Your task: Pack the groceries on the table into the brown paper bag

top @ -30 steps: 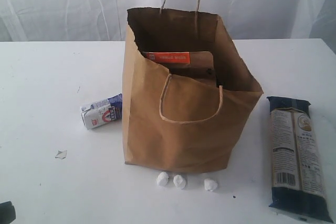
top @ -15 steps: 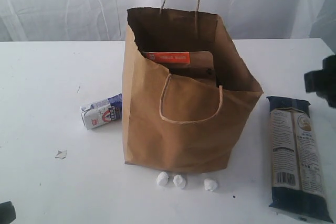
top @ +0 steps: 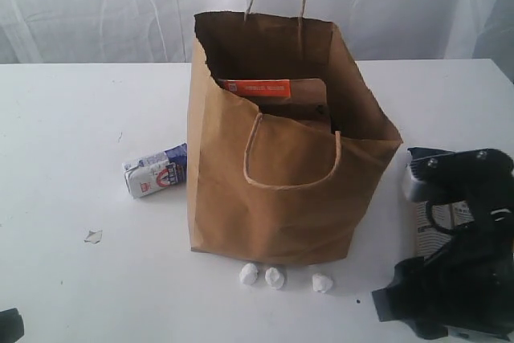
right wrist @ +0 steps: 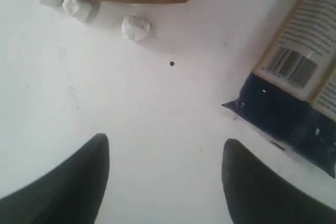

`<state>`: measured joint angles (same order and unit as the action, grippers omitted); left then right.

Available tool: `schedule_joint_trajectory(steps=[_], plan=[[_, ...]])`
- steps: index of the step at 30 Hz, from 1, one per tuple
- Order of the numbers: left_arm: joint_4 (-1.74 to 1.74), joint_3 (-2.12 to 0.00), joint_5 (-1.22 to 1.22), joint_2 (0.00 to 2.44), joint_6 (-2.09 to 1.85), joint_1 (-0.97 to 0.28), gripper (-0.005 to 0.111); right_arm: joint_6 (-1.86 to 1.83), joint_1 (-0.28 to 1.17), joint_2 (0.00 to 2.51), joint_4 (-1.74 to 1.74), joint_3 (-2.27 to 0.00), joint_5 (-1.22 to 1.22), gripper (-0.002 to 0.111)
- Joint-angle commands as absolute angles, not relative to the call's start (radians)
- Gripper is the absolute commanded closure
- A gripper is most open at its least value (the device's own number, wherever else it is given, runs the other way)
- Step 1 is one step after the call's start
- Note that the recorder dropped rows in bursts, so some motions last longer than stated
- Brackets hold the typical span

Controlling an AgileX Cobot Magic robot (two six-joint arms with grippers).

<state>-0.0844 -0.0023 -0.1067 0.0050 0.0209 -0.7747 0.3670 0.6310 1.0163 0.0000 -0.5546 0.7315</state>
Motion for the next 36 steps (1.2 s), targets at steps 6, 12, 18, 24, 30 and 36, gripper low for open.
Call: schedule_joint_trajectory(steps=[6, 12, 18, 24, 30, 36], plan=[[-0.089, 0.0, -0.106, 0.0, 0.021, -0.78, 0.107, 0.301, 0.68, 1.212, 0.011, -0.52, 0.418, 0.05], [-0.089, 0.0, -0.106, 0.0, 0.021, -0.78, 0.107, 0.292, 0.68, 1.336, 0.013, -0.52, 0.314, 0.05], [-0.089, 0.0, -0.106, 0.0, 0.021, -0.78, 0.107, 0.29, 0.68, 1.395, 0.011, -0.52, 0.205, 0.05], [-0.089, 0.0, -0.106, 0.0, 0.021, -0.78, 0.107, 0.289, 0.68, 1.424, 0.009, -0.52, 0.13, 0.05], [-0.089, 0.0, -0.106, 0.0, 0.021, -0.78, 0.107, 0.255, 0.68, 1.454, 0.009, -0.522, 0.061, 0.05], [-0.089, 0.0, -0.106, 0.0, 0.021, -0.78, 0.107, 0.246, 0.68, 1.501, 0.009, -0.522, 0.007, 0.05]])
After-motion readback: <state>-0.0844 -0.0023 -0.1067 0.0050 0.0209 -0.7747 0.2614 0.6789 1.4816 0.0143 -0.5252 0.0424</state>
